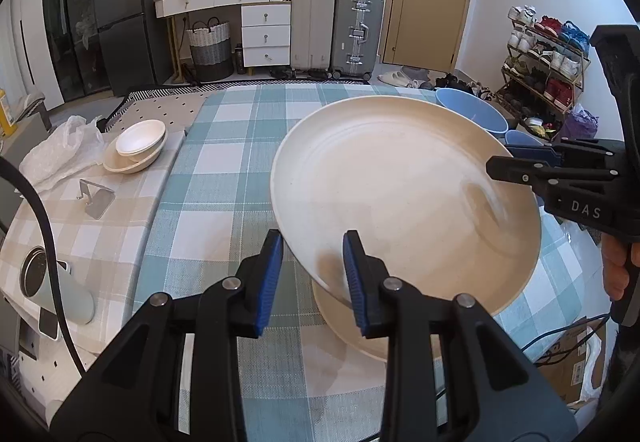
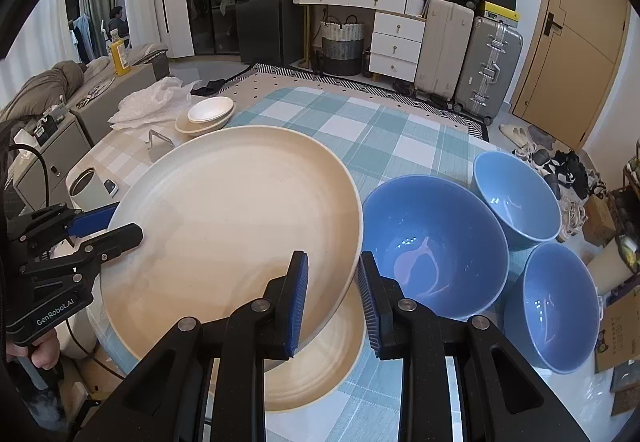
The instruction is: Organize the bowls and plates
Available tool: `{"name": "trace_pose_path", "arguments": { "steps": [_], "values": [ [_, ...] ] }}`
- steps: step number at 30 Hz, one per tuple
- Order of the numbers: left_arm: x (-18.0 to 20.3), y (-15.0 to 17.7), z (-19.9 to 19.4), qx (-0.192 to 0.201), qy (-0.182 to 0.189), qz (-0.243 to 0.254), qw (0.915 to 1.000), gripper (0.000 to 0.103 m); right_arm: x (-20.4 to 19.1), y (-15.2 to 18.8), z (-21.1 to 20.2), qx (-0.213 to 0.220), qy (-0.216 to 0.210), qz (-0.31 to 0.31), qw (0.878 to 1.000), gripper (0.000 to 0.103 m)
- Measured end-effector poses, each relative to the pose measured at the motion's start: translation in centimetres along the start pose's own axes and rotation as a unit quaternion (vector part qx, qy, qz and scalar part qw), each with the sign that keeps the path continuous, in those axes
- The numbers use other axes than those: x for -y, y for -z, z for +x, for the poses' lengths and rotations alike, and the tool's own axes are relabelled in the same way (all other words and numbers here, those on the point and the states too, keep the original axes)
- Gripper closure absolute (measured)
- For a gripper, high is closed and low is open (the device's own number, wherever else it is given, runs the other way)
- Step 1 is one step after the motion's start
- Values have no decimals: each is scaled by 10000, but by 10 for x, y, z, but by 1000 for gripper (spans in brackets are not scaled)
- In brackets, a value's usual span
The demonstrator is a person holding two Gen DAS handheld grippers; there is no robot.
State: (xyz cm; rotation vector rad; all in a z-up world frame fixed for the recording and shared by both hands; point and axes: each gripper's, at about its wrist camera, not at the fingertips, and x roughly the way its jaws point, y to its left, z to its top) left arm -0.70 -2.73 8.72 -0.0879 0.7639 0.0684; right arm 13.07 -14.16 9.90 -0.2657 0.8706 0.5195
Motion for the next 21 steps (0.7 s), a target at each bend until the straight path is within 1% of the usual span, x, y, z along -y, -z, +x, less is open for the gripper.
{"name": "trace_pose_path", "arguments": {
  "steps": [5,11,21],
  "values": [
    [-4,4,5,-9,1,19,10000,76,-4,10,0,-23,31,-9,10000,77],
    [-6,14,17,-111,60,63,9999,76,-5,22,-1,-29,18,35,10000,77],
    [-4,30,36,-229,109,156,9996,76,-5,42,9,-96,67,171,9998,77]
  ]
}}
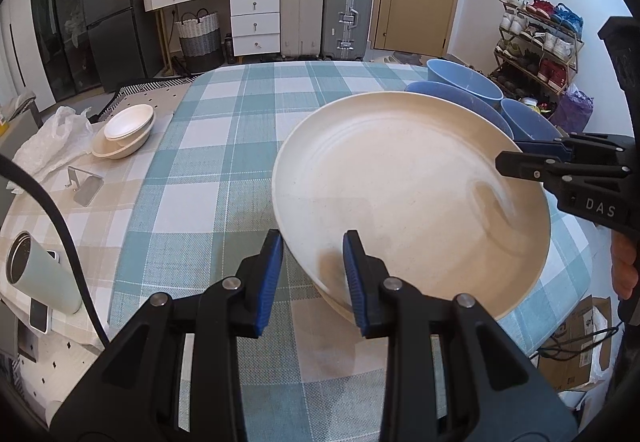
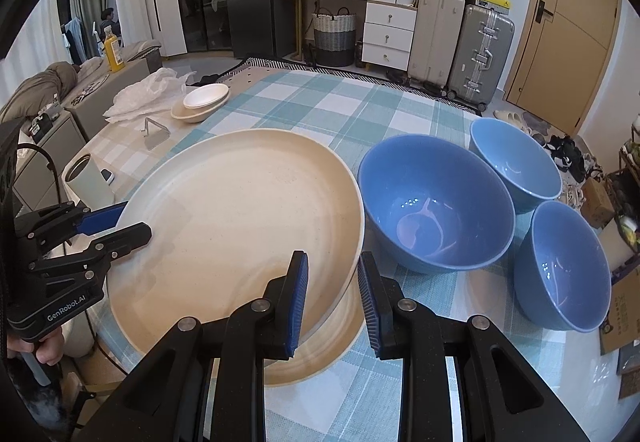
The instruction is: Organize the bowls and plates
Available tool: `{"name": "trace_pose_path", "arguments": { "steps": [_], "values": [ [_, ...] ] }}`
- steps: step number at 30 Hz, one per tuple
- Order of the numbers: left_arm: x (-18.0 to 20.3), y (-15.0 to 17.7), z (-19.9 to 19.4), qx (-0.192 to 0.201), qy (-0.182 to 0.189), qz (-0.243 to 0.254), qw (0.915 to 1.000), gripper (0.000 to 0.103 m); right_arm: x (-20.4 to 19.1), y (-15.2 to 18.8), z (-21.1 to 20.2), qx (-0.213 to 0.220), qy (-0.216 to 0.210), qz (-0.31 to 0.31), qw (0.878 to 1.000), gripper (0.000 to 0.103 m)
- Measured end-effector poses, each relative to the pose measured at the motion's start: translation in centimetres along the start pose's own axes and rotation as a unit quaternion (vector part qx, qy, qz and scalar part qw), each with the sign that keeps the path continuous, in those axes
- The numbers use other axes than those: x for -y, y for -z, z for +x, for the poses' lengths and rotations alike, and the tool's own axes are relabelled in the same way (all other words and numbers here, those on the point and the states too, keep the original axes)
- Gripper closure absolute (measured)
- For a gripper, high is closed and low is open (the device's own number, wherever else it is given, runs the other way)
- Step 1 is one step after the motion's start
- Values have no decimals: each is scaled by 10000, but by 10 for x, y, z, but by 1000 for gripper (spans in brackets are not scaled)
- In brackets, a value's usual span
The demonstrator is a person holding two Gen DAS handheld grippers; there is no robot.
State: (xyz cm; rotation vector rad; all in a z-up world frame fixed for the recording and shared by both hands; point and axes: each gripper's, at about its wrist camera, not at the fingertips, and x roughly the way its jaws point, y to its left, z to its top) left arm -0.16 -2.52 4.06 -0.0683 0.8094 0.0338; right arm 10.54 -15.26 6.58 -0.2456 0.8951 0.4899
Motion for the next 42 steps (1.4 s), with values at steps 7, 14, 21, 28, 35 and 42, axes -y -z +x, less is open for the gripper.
{"name": "trace_pose_path", "arguments": {
  "steps": [7,14,21,28,35,42],
  "values": [
    [0,6,15,-86,-3,44,10000,76,2,10,10,-69,1,72,10000,77],
    [-2,8,30,-100,15,59,9999,76,6,17,20,-124,37,161,9998,77],
    [-2,11,41,-127,-64,78,9999,76,5,23,33,-205,109,193,9995,77],
    [-1,13,56,-168,-138,155,9996,76,0,29,46,-265,258,114,9992,77],
    [2,19,70,-262,-147,207,9993,76,-2,37,57,-292,502,61,9983,77],
    [4,21,78,-251,-241,265,9990,76,-9,43,59,-221,770,-58,9968,77]
  ]
}}
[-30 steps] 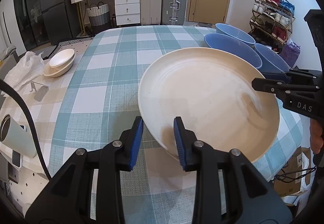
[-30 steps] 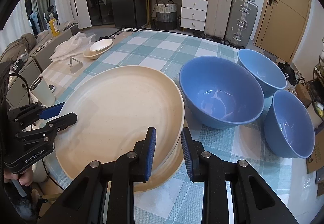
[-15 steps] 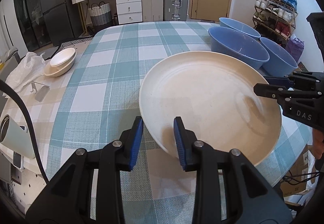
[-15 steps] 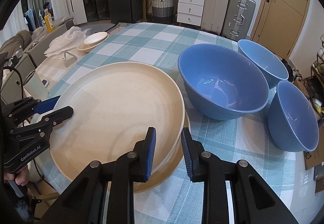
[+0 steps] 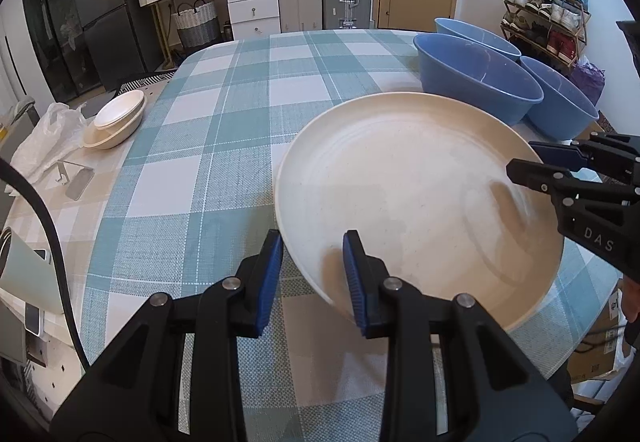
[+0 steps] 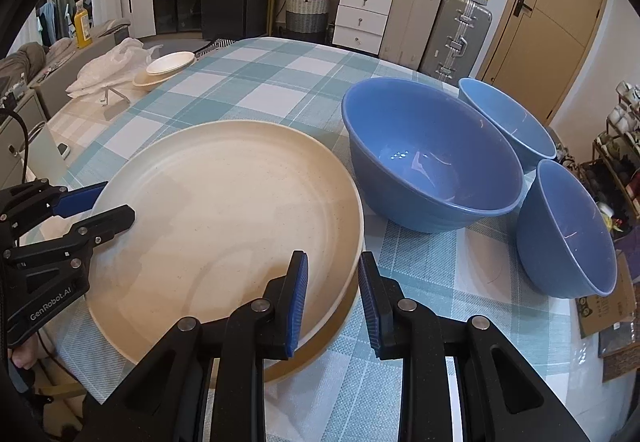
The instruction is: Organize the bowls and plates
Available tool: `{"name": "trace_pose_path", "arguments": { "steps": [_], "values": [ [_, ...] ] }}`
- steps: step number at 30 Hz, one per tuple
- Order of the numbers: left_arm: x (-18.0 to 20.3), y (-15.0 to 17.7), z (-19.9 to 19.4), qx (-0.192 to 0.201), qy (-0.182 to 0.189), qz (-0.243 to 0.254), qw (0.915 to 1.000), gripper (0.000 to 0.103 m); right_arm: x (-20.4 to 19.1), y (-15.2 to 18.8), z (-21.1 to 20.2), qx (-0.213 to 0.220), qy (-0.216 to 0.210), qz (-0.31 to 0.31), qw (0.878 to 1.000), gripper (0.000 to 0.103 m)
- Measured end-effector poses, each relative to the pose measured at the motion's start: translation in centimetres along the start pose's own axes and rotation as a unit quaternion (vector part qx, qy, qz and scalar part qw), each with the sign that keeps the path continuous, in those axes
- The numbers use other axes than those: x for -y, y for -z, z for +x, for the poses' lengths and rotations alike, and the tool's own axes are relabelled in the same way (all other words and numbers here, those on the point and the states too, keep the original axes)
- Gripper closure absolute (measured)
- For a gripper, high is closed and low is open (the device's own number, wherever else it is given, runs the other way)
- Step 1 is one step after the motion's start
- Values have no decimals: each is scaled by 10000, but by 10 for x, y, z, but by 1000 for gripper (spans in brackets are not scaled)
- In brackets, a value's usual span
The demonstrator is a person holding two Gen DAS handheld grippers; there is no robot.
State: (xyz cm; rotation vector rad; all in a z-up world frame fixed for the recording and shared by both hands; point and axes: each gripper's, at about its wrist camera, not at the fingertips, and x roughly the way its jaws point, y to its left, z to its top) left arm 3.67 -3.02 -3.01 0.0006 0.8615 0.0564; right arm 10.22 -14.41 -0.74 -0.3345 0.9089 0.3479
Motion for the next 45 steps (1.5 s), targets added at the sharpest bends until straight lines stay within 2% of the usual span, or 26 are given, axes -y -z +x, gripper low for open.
{"name": "trace_pose_path", "arguments": {
  "steps": [16,24,36,38,40,42,43,44,45],
  "values": [
    [12,6,6,-6,-131,240,9996,76,2,11,11,-89,73,24,9999,76],
    [14,8,8,-13,-206,320,9993,76,-5,15,14,-60,280,-136,9995,76],
    [6,6,8,-92,59,107,9999,70,-1,14,11,-98,107,-87,9999,73],
    [6,6,7,-123,163,63,9998,64,-1,14,9,-96,30,-86,9999,68],
    [4,5,4,-129,364,-47,9992,56,-3,13,5,-18,-13,-107,9999,46],
    [2,4,0,-105,492,-131,9986,46,-4,11,-1,87,-23,-134,9999,33],
    [1,3,-3,-68,537,-161,9984,37,-4,11,-4,124,-63,-149,9998,27],
    [0,2,-6,-25,561,-189,9982,29,-5,10,-6,143,-100,-166,9997,25],
    [-1,1,-10,34,590,-214,9980,28,-5,9,-9,162,-125,-189,9996,23]
  ]
}}
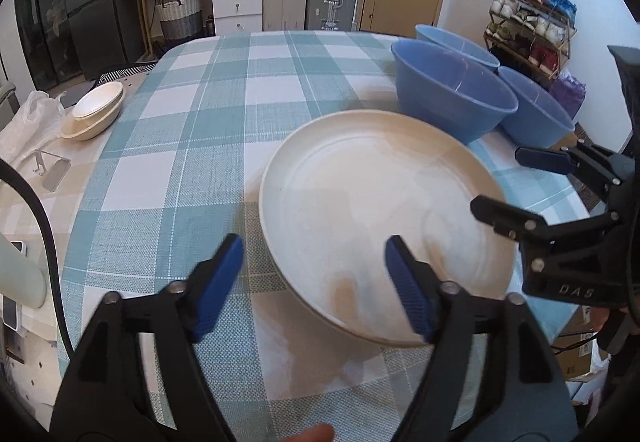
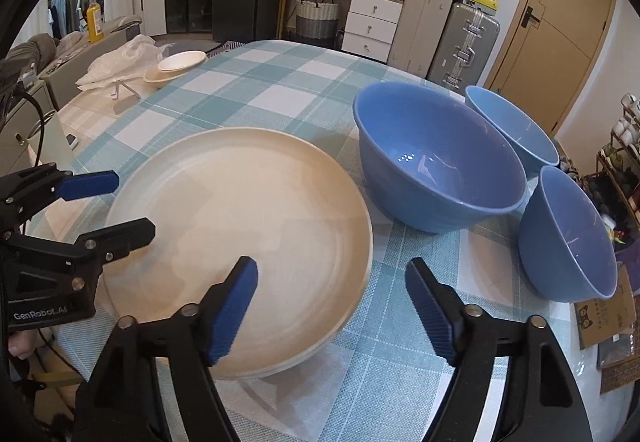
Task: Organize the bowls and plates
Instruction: 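Lower the cream plate onto the stack and open both grippers, then move both grippers toward the rim of the nearest blue bowl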
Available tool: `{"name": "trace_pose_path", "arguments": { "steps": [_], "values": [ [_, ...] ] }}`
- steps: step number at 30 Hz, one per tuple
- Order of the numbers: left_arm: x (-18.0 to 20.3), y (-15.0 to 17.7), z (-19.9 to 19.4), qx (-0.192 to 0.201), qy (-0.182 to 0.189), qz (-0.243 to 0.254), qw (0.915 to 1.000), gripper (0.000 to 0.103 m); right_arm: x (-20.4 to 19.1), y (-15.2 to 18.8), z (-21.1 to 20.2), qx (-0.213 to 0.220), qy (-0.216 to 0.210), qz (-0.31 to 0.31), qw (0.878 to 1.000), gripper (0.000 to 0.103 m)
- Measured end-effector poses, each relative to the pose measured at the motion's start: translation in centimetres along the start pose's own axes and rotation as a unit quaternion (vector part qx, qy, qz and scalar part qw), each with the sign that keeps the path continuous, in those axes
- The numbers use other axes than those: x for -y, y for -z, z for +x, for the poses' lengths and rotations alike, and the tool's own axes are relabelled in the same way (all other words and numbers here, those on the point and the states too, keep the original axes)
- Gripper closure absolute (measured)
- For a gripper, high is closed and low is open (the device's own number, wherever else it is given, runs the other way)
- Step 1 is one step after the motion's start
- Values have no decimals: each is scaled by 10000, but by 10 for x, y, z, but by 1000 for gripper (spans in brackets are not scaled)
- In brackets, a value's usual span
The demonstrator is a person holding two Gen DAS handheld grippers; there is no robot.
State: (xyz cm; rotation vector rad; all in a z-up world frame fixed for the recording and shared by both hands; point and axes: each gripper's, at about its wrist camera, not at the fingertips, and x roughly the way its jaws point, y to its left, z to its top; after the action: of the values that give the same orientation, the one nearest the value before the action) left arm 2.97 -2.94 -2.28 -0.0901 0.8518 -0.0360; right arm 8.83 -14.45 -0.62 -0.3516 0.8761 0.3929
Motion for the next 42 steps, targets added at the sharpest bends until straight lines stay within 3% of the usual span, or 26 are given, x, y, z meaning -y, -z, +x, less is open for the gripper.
{"name": "trace_pose_path", "arguments": {
  "steps": [3,6,7,24,42],
  "values": [
    [-2,-4,-11,109,91,-38,9999,24,-1,-2,-6,30,15,-49,10000,15],
    [-3,-7,-22,236,97,-68,9997,14,2,-5,-14,113,-39,23,9999,7],
    [-4,-8,-26,282,84,-93,9995,0,3,-5,-17,142,-78,68,9998,4],
    [10,-23,-85,693,178,-55,9974,2,34,-21,-87,738,-378,475,9954,1],
    [70,-90,-138,1031,453,271,9933,2,112,-46,-178,1191,-438,834,9884,1]
  ]
}}
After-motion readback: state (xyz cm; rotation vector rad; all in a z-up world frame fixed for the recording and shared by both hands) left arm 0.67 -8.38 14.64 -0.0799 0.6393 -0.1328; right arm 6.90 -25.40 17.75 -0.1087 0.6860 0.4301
